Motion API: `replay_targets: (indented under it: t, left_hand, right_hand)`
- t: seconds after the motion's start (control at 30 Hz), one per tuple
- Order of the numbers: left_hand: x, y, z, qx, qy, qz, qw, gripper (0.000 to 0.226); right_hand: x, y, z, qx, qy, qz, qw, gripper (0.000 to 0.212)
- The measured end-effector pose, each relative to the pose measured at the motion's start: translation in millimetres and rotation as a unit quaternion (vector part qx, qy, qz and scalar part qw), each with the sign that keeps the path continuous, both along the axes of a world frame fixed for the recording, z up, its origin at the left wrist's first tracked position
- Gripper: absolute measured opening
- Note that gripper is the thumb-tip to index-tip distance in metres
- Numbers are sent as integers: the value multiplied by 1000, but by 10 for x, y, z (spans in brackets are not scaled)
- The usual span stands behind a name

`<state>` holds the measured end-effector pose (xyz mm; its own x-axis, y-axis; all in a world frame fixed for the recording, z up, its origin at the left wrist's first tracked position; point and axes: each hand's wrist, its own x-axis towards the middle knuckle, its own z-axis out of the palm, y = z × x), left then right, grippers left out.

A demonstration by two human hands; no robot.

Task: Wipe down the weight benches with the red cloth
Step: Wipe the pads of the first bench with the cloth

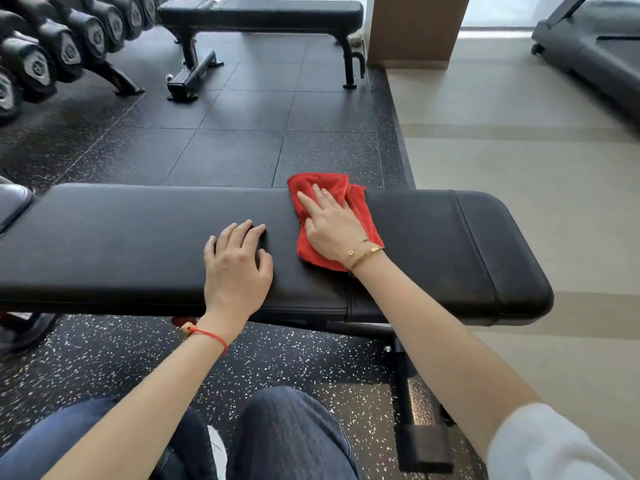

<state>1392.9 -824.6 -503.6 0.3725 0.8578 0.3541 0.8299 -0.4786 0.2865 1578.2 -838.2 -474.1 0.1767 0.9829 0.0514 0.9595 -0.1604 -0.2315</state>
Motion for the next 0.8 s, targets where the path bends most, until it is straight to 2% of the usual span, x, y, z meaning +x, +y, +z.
replay_targets:
  t: [0.2, 0.33, 0.5, 0.6, 0.7, 0.8]
  left_hand:
    - [-30, 6, 18, 10, -18, -4, 1000, 43]
    - [-47, 4, 7, 12, -16, -13, 1000, 41]
    - [-23, -6, -14, 7, -13, -8, 1000, 40]
    - [-7, -31, -14, 4, -6, -8, 1000, 41]
    - [1, -38, -2, -4, -2, -8, 1000, 42]
    - [-12, -39, 9, -8, -6, -9, 1000, 42]
  right_hand:
    - [-112, -643, -66, 35, -1, 65, 997, 57]
    - [85, -1022, -62, 44, 22, 9, 999, 57]
    - [492, -1291, -83, 58, -9, -65, 996, 55]
    - [824, -1232, -88, 34, -56, -122, 990, 55]
    - [1026, -1018, 6, 35, 8, -197, 980, 55]
    - [1025, -1020, 14, 18, -9, -183, 983, 56]
